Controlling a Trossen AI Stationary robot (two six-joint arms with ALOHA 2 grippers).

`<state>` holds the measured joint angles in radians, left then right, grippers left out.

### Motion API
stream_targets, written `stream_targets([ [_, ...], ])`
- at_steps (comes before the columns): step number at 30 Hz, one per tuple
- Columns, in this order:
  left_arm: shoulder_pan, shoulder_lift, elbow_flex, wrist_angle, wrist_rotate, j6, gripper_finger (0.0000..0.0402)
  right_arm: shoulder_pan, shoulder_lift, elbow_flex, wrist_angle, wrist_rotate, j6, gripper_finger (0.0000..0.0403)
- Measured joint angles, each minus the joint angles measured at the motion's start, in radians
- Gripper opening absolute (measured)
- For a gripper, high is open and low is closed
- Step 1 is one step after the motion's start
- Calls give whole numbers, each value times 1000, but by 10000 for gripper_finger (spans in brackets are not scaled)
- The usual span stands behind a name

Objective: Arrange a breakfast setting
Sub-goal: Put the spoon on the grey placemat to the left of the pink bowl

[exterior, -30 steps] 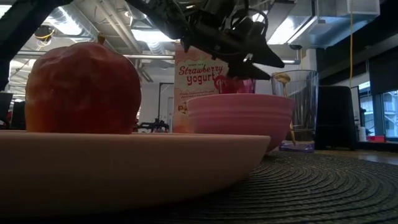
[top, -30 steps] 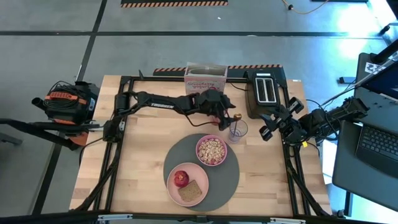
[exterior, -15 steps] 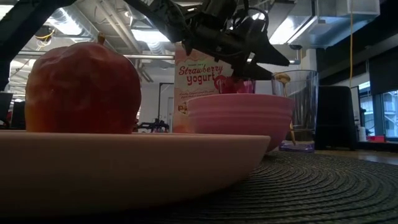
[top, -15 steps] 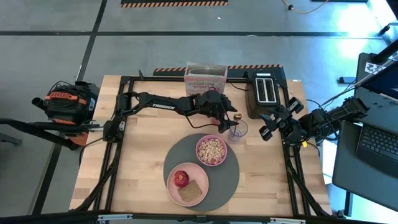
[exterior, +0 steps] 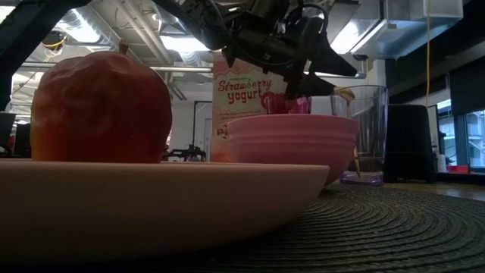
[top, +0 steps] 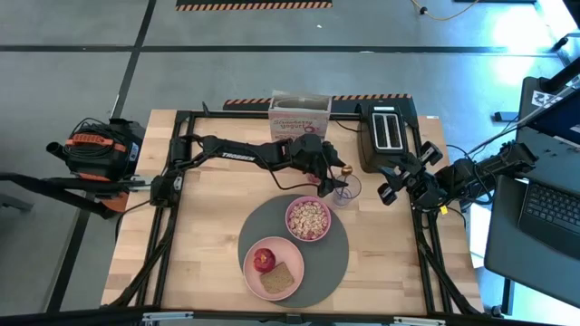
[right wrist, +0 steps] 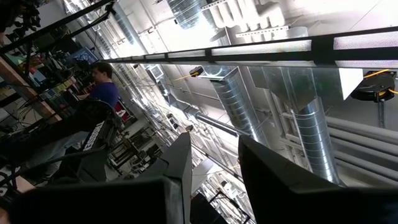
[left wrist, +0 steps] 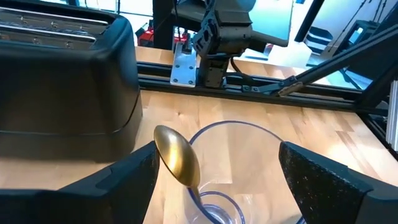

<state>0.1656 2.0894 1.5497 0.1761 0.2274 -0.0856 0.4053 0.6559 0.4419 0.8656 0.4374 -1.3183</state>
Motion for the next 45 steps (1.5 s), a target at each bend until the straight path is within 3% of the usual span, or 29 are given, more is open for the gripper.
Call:
stream_targets([
  [15,-5,0,0,24,-65,-96,254,0,0,0,-1,35,-22,104],
  [32,-4,0,0,15,-83,-118,246,0,0,0,-1,35,-22,104],
  [36,-2,0,0,15,-84,-117,246,0,-1,0,-25,100,7,104],
  [39,-1,0,0,11,-72,-116,246,0,0,1,-38,208,40,104],
  [41,0,0,0,11,-51,-116,246,1,-1,32,-143,290,90,104],
  [45,-1,0,0,6,-43,-114,246,1,4,158,-588,402,316,104],
])
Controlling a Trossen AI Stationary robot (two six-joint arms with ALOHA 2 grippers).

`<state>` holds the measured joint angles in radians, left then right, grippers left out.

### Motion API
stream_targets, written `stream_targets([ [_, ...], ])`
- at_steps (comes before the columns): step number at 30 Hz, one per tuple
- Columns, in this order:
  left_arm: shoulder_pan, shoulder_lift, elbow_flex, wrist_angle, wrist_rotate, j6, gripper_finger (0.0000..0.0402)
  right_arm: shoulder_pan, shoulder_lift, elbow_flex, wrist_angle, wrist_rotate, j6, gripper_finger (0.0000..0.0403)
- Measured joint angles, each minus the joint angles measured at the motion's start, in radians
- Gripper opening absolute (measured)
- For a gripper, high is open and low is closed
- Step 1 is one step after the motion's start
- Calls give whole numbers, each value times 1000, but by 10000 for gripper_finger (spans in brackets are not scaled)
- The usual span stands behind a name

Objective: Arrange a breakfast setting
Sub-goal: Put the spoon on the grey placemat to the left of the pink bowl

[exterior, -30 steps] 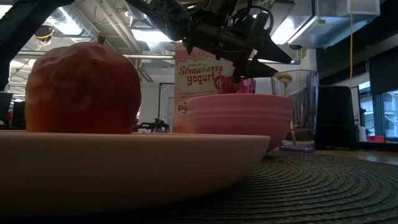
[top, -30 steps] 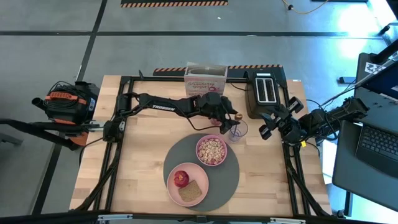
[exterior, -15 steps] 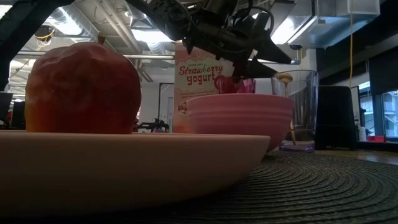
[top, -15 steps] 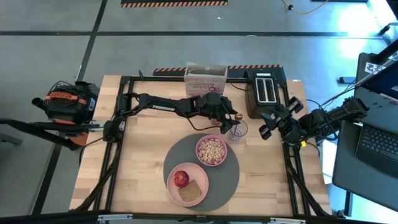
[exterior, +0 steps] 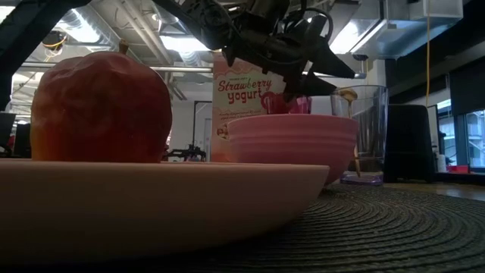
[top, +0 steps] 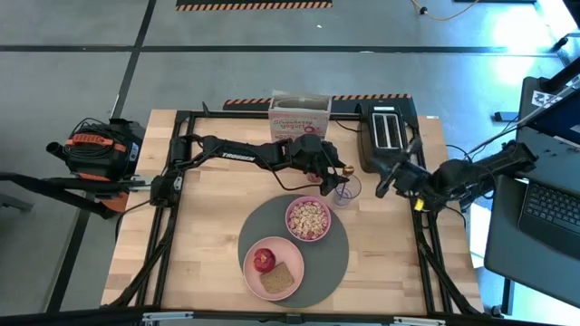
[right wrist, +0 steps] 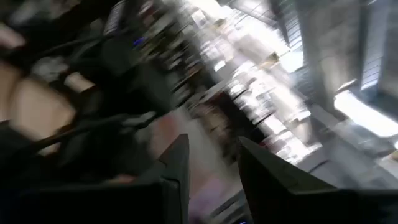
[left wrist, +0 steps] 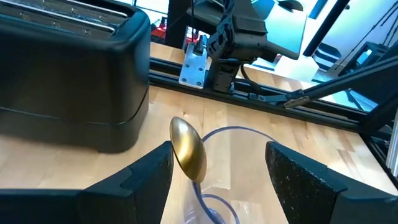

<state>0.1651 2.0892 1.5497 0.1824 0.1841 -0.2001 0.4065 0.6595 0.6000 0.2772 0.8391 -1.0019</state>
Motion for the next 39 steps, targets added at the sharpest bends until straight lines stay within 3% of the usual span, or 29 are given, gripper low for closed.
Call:
stream_targets([
  [5,0,0,0,-10,0,1,246,0,65,115,-356,20,357,104],
  [10,0,0,0,-10,7,2,246,-2,129,158,-533,91,516,104],
  [19,1,0,4,-4,18,1,246,-3,193,238,-883,99,778,104],
  [25,1,0,5,9,19,1,246,-81,214,239,-999,-12,866,104],
  [39,1,0,6,13,21,1,246,-309,342,238,-1052,-216,840,104],
])
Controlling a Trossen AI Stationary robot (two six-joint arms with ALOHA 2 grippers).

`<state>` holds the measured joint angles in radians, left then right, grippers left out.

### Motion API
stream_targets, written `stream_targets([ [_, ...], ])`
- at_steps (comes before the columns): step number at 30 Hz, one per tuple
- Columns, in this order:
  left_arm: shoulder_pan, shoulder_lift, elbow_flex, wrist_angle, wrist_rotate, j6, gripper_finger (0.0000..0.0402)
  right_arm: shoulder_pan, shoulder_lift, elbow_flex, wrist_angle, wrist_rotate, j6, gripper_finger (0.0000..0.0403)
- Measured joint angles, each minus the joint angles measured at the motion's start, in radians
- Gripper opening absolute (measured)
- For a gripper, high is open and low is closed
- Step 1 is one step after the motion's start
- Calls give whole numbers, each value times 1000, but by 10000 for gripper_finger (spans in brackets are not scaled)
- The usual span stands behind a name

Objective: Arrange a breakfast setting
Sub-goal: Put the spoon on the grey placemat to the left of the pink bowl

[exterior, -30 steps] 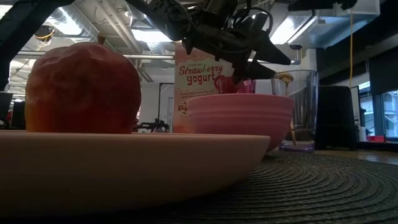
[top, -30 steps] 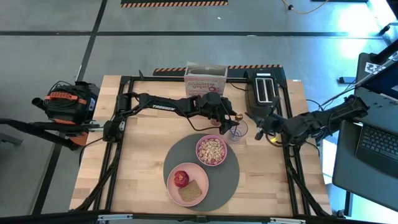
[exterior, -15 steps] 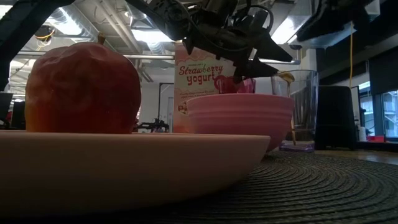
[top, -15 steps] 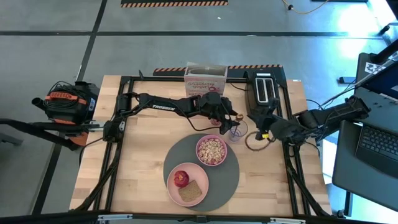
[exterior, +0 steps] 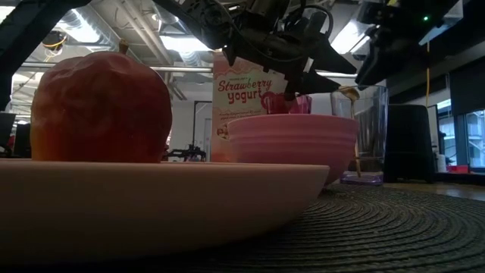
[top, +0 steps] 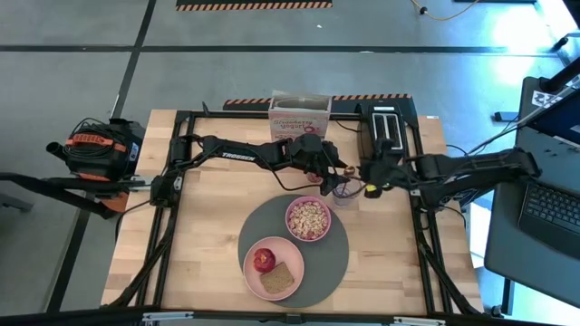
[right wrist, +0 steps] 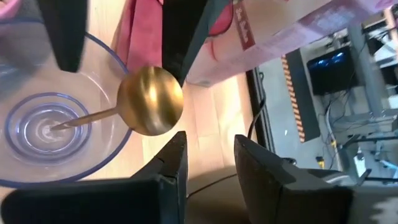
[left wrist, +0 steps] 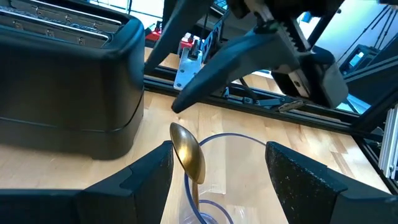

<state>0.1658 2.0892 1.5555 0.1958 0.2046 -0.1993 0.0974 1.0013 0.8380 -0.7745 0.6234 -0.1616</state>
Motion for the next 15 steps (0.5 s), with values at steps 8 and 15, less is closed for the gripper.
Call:
stream_targets([
  [8,0,0,1,0,0,0,246,-21,4,0,-15,-45,0,104],
  [15,0,0,1,0,0,0,247,-21,24,0,-38,-67,-1,104],
])
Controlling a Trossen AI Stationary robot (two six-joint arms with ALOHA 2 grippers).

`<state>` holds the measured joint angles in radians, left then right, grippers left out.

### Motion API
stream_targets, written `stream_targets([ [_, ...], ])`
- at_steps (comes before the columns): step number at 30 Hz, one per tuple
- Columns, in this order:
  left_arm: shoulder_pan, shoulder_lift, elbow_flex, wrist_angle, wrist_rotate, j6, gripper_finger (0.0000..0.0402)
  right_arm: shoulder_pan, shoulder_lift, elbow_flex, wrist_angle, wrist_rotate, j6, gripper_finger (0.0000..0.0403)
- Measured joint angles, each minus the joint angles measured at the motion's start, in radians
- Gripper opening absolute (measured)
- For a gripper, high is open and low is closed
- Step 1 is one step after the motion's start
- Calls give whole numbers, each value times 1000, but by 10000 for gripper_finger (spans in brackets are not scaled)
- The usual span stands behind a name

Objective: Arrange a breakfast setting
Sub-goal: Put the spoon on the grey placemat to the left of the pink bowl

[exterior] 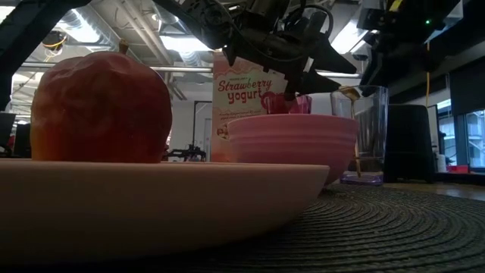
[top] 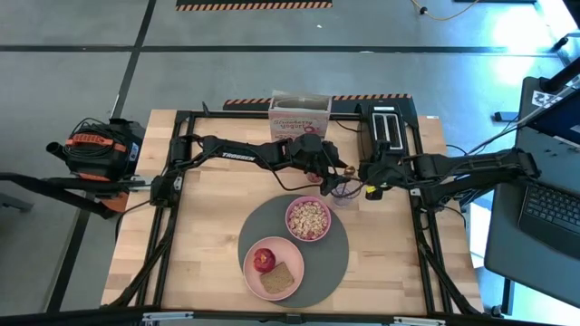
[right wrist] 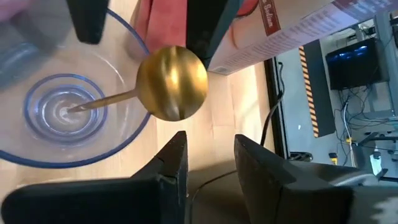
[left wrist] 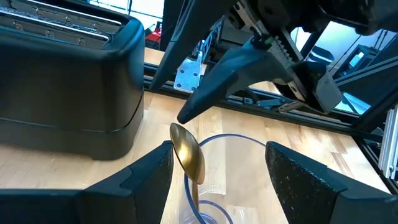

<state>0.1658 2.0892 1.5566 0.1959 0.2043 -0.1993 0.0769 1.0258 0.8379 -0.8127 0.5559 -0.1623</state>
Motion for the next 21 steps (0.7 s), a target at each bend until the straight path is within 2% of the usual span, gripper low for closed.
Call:
stream_targets([
  [21,0,0,0,-1,0,-1,247,0,13,0,72,-18,-61,104],
])
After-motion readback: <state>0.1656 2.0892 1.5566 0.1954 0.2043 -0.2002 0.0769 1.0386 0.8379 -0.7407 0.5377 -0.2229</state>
